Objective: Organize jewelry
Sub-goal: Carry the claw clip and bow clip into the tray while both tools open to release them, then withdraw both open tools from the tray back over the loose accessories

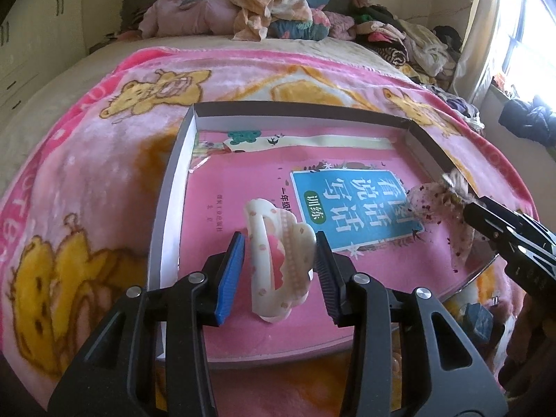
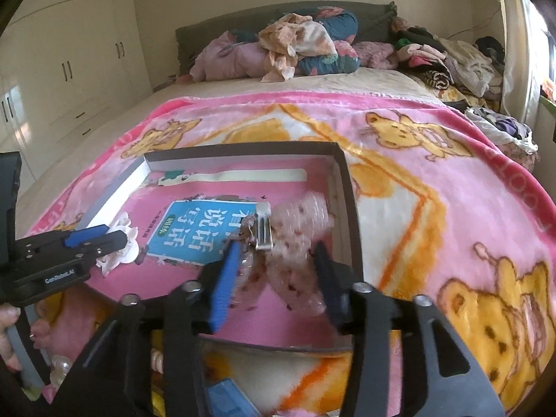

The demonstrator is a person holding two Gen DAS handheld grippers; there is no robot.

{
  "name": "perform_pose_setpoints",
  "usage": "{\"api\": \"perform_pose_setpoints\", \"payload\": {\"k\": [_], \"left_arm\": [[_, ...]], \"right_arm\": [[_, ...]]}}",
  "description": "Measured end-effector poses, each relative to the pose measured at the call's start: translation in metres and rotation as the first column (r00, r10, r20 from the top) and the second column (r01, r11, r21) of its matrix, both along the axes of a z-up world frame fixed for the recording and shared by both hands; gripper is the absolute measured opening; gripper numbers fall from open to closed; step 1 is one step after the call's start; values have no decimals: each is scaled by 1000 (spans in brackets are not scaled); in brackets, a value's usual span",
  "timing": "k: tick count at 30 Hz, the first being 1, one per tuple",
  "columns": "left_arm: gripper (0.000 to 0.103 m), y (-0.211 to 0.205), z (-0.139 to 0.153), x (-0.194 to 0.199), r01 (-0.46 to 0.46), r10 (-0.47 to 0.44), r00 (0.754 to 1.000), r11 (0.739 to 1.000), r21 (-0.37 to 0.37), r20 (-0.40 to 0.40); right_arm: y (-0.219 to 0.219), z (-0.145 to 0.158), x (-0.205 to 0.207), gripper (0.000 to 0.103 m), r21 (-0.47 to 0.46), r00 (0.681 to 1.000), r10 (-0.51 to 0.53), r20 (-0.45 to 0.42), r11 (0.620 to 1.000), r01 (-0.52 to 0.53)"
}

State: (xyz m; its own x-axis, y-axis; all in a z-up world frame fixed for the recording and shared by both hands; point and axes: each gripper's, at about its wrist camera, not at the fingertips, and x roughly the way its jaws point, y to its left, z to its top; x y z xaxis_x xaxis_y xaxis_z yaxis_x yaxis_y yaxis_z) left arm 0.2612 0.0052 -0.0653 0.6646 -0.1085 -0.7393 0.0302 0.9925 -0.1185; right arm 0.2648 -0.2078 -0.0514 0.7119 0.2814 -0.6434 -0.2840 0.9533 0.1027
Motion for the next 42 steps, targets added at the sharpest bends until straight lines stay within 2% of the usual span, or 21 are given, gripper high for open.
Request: {"api": "perform_pose_setpoints", "payload": {"k": [2, 6, 10, 13, 15, 18, 24, 34, 42], "left_arm": [[33, -1, 0, -2, 0, 0, 1000, 1000, 2, 4], [40, -1, 3, -8, 0, 0, 1000, 1000, 3, 28], [42, -3, 9, -15, 1, -1, 998, 1000, 6, 56], [49, -5, 15, -21, 2, -2, 997, 1000, 8, 83], [49, -7, 18, -25, 2, -3, 995, 1000, 6, 98], [57, -8, 24, -33, 5, -5, 993, 1000, 1, 116], [64, -10, 35, -52, 8, -5, 988, 1000, -19, 156], [81, -14, 49, -77, 16, -9, 980, 999, -31, 197], [86, -17, 49, -99, 30, -23, 976, 999, -32, 218]], "right_arm": [[-1, 1, -3, 56, -5, 1000, -6, 12, 1000, 6], [-4, 7, -15, 71, -23, 998, -27, 60, 999, 29], [-7, 14, -28, 79, -49, 993, -37, 115, 998, 43], [-8, 20, -40, 86, -60, 988, -39, 152, 997, 49], [-9, 23, -47, 86, -59, 984, -40, 171, 997, 51], [-12, 29, -58, 95, -54, 979, -51, 199, 997, 63], [-15, 39, -82, 96, -49, 969, -58, 240, 996, 72], [-23, 51, -113, 96, -23, 963, -70, 259, 997, 79], [-29, 51, -138, 96, -8, 963, -82, 258, 996, 87]]}}
